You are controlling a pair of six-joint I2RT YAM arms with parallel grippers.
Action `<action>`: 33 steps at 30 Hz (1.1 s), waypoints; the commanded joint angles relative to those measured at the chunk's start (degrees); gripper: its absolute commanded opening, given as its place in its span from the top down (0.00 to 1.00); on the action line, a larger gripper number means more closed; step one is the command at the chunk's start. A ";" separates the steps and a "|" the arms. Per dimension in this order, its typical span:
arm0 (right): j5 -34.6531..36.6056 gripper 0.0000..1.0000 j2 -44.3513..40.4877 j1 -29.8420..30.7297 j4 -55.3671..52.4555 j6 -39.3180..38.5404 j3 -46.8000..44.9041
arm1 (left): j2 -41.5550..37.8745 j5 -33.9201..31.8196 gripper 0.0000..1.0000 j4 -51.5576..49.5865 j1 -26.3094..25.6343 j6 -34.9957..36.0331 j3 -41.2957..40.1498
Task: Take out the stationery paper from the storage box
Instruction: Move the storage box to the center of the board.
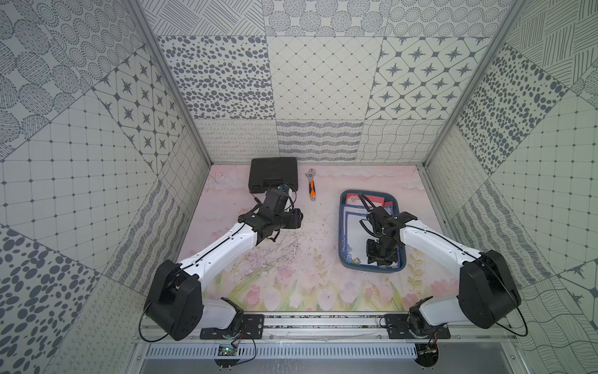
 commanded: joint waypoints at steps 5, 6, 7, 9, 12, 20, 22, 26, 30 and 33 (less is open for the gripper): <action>-1.83 0.61 -5.20 0.39 -4.13 1.82 -3.98 | 0.26 -0.70 0.39 -0.12 -0.42 -1.35 0.71; -1.72 0.61 -5.65 0.39 -4.49 1.84 -4.41 | 0.14 -0.83 0.39 -0.26 -0.52 -1.52 0.45; -1.73 0.61 -6.09 0.39 -4.91 1.79 -4.73 | -0.01 -0.81 0.39 -0.34 -0.56 -1.57 0.27; -1.77 0.61 -7.06 0.39 -5.96 1.98 -5.40 | -0.41 -1.00 0.39 -0.67 -0.69 -1.79 -0.19; -1.19 0.60 -9.01 0.39 -7.21 2.45 -6.64 | -1.37 -1.33 0.39 -0.85 -0.88 -1.92 -0.86; -1.90 0.59 -12.78 0.39 -8.02 4.89 -9.67 | -2.02 -1.88 0.39 -0.35 -1.07 -2.88 -2.66; -1.85 0.59 -12.91 0.39 -8.41 4.82 -9.51 | -1.54 -1.54 0.39 -0.66 -1.14 -3.05 -2.33; -0.98 0.59 -13.16 0.39 -8.95 4.55 -7.93 | -1.19 -1.22 0.39 -1.41 -1.32 -2.85 -1.69; 3.60 0.56 -12.64 -0.02 -7.72 3.22 -3.09 | -0.45 -1.08 0.41 -1.09 -2.20 -3.82 -1.23; 5.25 0.56 -11.33 -2.32 -4.58 0.66 -0.66 | 1.62 -0.31 0.43 -1.15 -3.74 -5.20 0.07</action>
